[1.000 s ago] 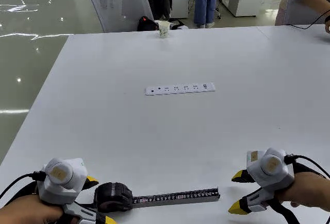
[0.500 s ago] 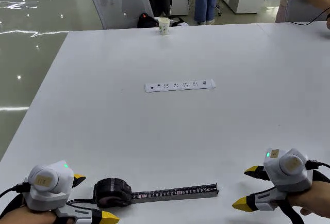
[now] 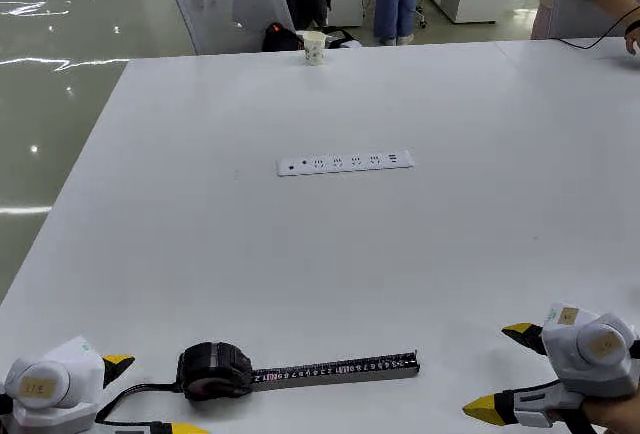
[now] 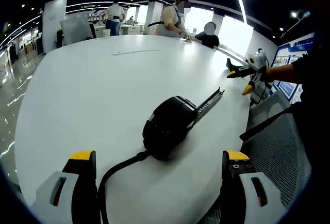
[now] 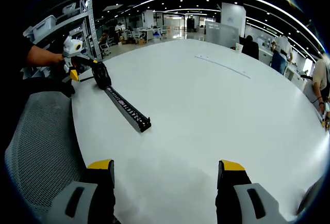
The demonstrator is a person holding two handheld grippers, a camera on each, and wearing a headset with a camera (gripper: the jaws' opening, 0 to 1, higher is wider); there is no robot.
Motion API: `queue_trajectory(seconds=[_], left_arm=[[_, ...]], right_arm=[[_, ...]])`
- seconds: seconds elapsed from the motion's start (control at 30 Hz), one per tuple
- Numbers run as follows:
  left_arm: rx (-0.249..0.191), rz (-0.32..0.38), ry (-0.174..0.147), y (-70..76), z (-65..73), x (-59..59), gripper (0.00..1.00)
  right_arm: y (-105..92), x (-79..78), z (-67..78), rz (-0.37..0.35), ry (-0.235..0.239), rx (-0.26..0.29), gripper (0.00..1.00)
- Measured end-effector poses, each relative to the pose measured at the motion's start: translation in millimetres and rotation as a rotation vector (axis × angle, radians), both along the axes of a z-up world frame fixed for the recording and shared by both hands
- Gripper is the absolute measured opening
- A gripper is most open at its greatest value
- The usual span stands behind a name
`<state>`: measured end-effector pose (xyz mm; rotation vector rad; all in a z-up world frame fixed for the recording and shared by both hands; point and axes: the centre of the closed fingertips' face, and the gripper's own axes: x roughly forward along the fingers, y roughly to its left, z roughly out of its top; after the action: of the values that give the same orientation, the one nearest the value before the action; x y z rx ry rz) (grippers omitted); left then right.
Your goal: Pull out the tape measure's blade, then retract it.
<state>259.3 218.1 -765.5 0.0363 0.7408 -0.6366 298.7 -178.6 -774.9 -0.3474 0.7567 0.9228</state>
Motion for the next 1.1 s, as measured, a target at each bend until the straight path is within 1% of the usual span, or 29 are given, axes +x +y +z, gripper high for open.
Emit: queue_trajectory(seconds=[0.07,0.1,0.17,0.23,0.27,0.33,0.43,0.47,0.5,0.53,0.6,0.67,0.8,0.83,0.87,0.93,1.03,1.1], left_arm=[[0.010,0.017,-0.015,5.7,-1.1,-0.2,0.99],[0.011,0.032,-0.029,7.5,0.5,-0.9,0.99],[0.010,0.047,-0.035,9.5,1.8,-2.5,0.99],[0.021,0.055,-0.035,13.6,-1.0,-3.8,0.99],[0.018,0.057,-0.034,14.5,-1.5,-4.8,0.99],[0.014,0.063,-0.034,14.7,-1.1,-5.5,0.99],[0.011,0.072,-0.038,14.8,0.6,-6.9,0.99],[0.006,0.071,-0.036,14.2,0.8,-7.5,0.99],[0.006,0.069,-0.026,13.6,0.4,-9.4,0.99],[0.015,0.065,-0.009,14.1,-1.0,-12.7,0.99],[0.056,0.047,-0.026,16.8,-1.1,-15.2,0.99],[0.060,0.045,-0.022,17.4,-1.5,-17.1,0.99],[0.064,0.063,-0.045,23.8,0.2,-15.7,0.99],[0.079,0.061,-0.040,26.1,-1.9,-16.5,0.99],[0.104,0.060,-0.006,29.6,-7.1,-21.2,0.99],[0.071,0.054,-0.027,24.8,-2.5,-21.3,0.99],[0.073,0.059,-0.036,25.4,-0.3,-21.3,0.99],[0.061,0.066,-0.043,25.6,2.9,-19.8,0.99]], right_arm=[[-3.0,0.0,0.9,-0.020,0.002,0.010,0.83],[-4.8,-0.7,1.6,-0.031,0.006,0.017,0.84],[-8.1,0.1,2.1,-0.043,-0.002,0.020,0.85],[-10.3,-1.3,5.6,-0.071,0.001,0.035,0.87],[-12.2,-0.3,7.1,-0.083,-0.008,0.045,0.88],[-14.3,-2.3,8.3,-0.093,-0.013,0.049,0.89],[-20.1,-7.8,5.4,-0.104,-0.015,0.047,0.92],[-21.8,-9.6,4.6,-0.107,-0.014,0.046,0.93],[-23.2,-11.5,4.4,-0.110,-0.012,0.048,0.94],[-25.4,-14.3,4.3,-0.116,-0.008,0.052,0.95],[-30.0,-17.5,4.7,-0.133,-0.007,0.059,0.97],[-33.8,-19.9,4.7,-0.147,-0.005,0.066,0.99],[-42.8,-25.6,2.8,-0.164,-0.002,0.062,0.99],[-43.9,-26.3,3.2,-0.166,-0.002,0.061,0.99],[-45.0,-27.2,5.4,-0.165,-0.008,0.054,0.99],[-46.8,-26.5,9.2,-0.164,-0.018,0.057,0.99],[-47.4,-25.5,14.1,-0.169,-0.022,0.065,0.99],[-48.9,-25.2,12.5,-0.159,-0.027,0.055,0.99]])
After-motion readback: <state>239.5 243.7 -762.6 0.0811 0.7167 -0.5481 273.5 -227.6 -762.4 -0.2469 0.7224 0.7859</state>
